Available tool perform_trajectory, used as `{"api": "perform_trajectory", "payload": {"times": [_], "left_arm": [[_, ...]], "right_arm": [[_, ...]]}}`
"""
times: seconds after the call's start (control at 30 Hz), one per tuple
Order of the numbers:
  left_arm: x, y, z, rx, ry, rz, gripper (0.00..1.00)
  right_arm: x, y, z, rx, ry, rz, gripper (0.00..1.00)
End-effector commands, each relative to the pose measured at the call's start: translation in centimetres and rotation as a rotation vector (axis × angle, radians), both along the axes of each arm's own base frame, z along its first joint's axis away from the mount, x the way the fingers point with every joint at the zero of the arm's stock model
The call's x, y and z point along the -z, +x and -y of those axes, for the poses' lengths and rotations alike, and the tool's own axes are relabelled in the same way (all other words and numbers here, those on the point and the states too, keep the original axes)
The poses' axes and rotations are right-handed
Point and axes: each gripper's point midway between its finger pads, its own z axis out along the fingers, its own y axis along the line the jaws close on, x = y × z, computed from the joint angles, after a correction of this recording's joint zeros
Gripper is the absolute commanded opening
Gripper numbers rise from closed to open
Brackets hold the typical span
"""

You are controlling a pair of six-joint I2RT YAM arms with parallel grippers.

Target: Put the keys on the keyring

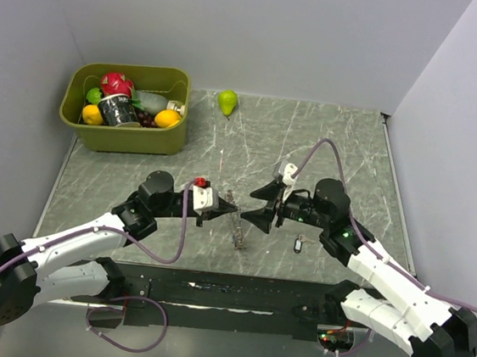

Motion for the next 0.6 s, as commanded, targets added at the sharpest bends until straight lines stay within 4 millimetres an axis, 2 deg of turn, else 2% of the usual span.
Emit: {"api": "perform_trajectory", "payload": {"times": [0.0,0.27,0.57], "left_arm": [[-3.6,-1.6,0.2,0.081,-0.098,0.118,0.01],[-4.3,-3.2,-0.4,0.133,-0.133,0.178,0.01],[-4.9,-3.7,-0.3,0.155,-0.159,0.175,0.01]], "right_arm": [[-1.9,-1.2,-0.2,-0.090,0.044,0.089,0.67],[-2.7,-3.6,-1.0,-0.277,0.065,0.069,0.58],[-3.3,-3.8,-1.5,-0.314,0.084,0.044,0.45]]}}
